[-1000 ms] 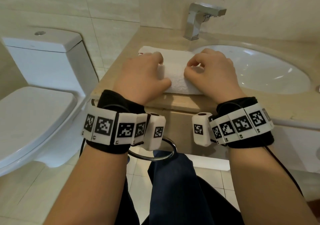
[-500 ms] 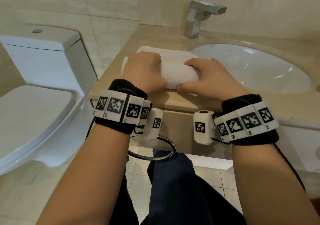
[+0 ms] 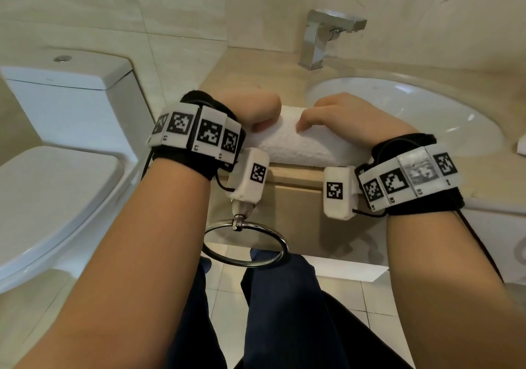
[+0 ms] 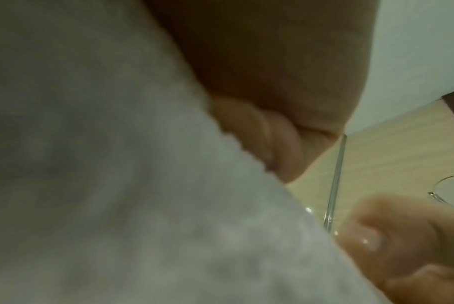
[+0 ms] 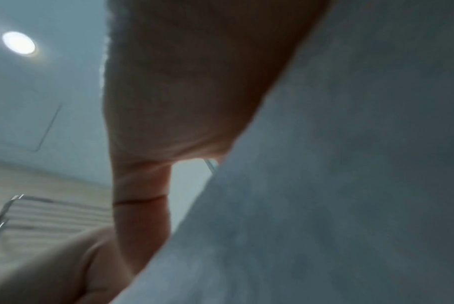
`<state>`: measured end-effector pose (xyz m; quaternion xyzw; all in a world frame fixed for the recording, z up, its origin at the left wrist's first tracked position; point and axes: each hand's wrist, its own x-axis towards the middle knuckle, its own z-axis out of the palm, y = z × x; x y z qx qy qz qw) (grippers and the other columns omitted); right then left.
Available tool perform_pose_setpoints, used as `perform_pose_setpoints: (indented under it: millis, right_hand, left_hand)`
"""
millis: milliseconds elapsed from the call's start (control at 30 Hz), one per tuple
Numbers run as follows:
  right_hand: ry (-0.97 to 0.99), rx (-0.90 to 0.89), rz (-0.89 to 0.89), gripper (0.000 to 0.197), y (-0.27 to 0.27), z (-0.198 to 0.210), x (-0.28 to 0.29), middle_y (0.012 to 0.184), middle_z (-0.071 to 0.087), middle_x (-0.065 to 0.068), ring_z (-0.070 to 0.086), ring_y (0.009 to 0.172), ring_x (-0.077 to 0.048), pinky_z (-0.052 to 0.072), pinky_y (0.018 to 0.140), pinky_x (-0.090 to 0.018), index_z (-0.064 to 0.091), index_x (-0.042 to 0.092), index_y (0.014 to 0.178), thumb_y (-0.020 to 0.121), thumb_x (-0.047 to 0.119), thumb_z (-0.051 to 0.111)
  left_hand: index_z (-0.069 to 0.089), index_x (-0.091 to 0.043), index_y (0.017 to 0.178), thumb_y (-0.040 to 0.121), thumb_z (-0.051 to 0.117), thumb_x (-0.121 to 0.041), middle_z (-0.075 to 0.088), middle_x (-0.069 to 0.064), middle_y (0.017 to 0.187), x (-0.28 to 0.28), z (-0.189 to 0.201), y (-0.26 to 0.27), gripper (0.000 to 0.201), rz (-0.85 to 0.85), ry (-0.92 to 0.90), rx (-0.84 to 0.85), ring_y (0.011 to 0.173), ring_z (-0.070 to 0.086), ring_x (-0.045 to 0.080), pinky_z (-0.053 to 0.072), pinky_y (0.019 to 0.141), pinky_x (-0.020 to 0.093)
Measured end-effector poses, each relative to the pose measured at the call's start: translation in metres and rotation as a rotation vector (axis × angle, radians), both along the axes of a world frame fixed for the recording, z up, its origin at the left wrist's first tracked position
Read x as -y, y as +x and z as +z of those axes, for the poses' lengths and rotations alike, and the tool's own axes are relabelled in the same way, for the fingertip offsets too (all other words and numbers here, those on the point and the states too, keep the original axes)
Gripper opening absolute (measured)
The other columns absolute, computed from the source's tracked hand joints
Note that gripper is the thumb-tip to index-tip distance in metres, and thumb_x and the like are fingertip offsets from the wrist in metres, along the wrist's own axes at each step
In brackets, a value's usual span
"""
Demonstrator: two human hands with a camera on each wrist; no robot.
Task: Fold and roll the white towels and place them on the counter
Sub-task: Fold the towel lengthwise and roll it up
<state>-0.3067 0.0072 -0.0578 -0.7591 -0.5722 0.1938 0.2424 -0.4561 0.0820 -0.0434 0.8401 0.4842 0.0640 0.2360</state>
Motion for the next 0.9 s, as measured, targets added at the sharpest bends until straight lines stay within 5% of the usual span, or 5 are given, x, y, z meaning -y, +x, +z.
perform_pose_setpoints:
  millis: [133, 300, 433, 567, 900]
  right_hand:
    - [0.191, 0.204, 0.011, 0.033, -0.008, -0.006, 0.007, 0.115, 0.057, 0.006, 0.049, 0.11, -0.021, 0.038, 0.096, -0.039, 0.056, 0.034, 0.108, 0.078, 0.048, 0.055]
    - [0.293, 0.337, 0.03, 0.032, -0.017, -0.014, 0.002, 0.118, 0.06, 0.003, 0.045, 0.118, -0.02, 0.023, 0.098, -0.037, 0.057, 0.03, 0.121, 0.093, 0.035, 0.042]
    - [0.18, 0.483, 0.008, 0.038, -0.012, -0.014, -0.006, 0.129, 0.053, 0.001, 0.034, 0.126, -0.022, 0.02, 0.097, -0.041, 0.051, 0.035, 0.129, 0.096, 0.04, 0.032]
    - [0.237, 0.452, -0.077, 0.037, -0.008, -0.014, -0.011, 0.13, 0.046, -0.001, 0.033, 0.125, -0.024, 0.023, 0.095, -0.039, 0.05, 0.028, 0.124, 0.091, 0.045, 0.044]
    - [0.312, 0.413, 0.01, 0.045, -0.006, -0.022, -0.004, 0.121, 0.049, -0.001, 0.041, 0.118, -0.022, 0.026, 0.098, -0.035, 0.056, 0.023, 0.125, 0.083, 0.041, 0.059]
  left_hand:
    - [0.047, -0.014, 0.064, 0.075, 0.043, -0.021, 0.054, 0.01, 0.081, 0.0, -0.001, 0.002, 0.014, 0.037, 0.065, 0.013, 0.072, 0.048, 0.024, 0.034, 0.065, 0.03]
    - [0.057, -0.02, 0.123, 0.09, 0.04, -0.028, 0.051, 0.004, 0.13, 0.011, -0.016, 0.002, 0.038, -0.057, 0.519, -0.017, 0.12, 0.043, 0.024, 0.033, 0.099, 0.038]
    - [0.057, -0.014, 0.119, 0.092, 0.045, -0.031, 0.053, 0.004, 0.121, 0.023, -0.027, -0.014, 0.033, -0.035, 0.679, 0.227, 0.107, 0.052, 0.02, 0.043, 0.09, 0.032]
    - [0.058, -0.009, 0.107, 0.088, 0.047, -0.037, 0.06, 0.005, 0.104, 0.032, -0.034, -0.015, 0.035, -0.063, 0.682, 0.155, 0.091, 0.053, 0.02, 0.034, 0.076, 0.027]
    - [0.045, -0.013, 0.121, 0.078, 0.065, -0.03, 0.053, 0.007, 0.122, 0.011, -0.031, -0.004, 0.051, -0.15, 0.54, -0.108, 0.116, 0.045, 0.025, 0.03, 0.104, 0.034]
